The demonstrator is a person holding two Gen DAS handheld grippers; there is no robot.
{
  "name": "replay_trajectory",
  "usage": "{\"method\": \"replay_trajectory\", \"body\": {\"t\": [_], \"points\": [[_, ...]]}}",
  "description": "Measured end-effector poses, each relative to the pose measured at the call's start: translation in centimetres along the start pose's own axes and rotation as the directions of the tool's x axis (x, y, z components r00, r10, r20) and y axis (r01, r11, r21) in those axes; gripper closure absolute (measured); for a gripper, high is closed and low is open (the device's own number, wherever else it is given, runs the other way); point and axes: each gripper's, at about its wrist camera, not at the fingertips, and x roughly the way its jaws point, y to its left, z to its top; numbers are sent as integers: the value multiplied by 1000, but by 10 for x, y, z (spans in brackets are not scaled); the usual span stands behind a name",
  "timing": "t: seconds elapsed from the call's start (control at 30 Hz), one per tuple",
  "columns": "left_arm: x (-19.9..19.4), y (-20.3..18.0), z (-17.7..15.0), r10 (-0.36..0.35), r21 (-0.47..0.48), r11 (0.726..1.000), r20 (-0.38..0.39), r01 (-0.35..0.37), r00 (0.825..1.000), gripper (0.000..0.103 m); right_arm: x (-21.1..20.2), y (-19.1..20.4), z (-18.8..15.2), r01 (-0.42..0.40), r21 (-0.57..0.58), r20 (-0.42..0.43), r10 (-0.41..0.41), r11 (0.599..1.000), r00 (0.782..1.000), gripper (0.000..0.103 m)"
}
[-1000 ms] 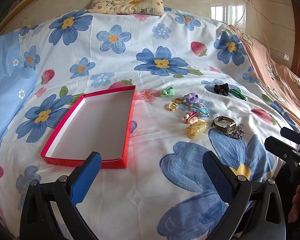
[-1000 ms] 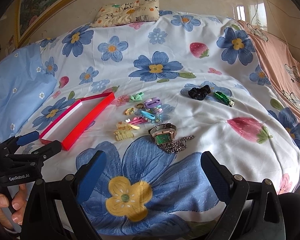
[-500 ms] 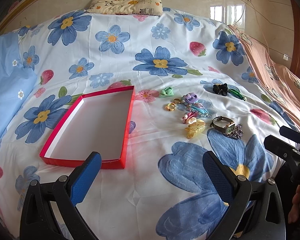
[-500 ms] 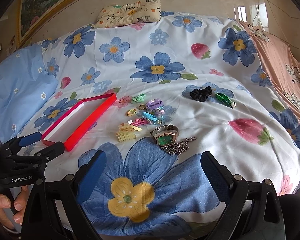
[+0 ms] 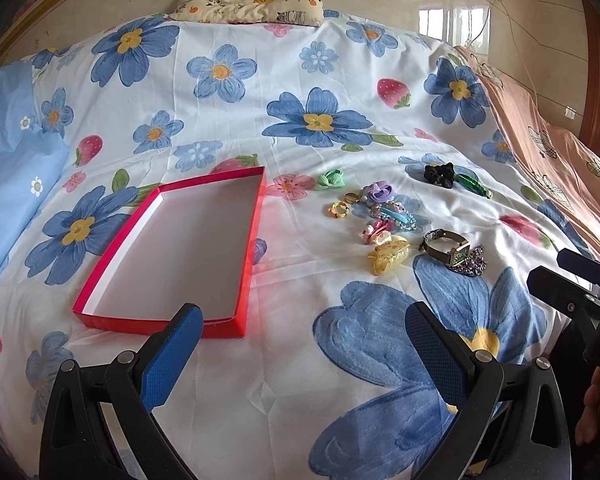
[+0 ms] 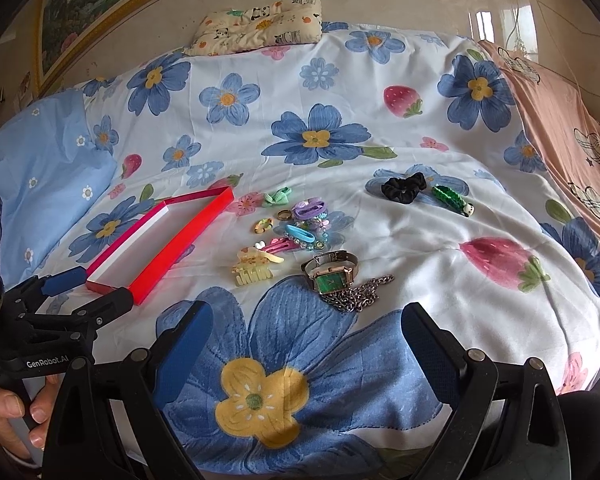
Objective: Organize jewelry
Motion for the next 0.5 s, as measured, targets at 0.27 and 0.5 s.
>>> {"method": "replay_trajectory", "body": {"t": [0.27, 0.5], "points": [[17, 2, 15, -34, 16, 999, -30, 35, 999, 1, 9, -9, 8, -6, 16, -14, 7, 1000, 1000, 7], [46, -1, 32, -83, 56, 995, -65, 87, 994, 1, 26, -23, 16, -25, 45, -44, 27, 999, 999, 10]]}}
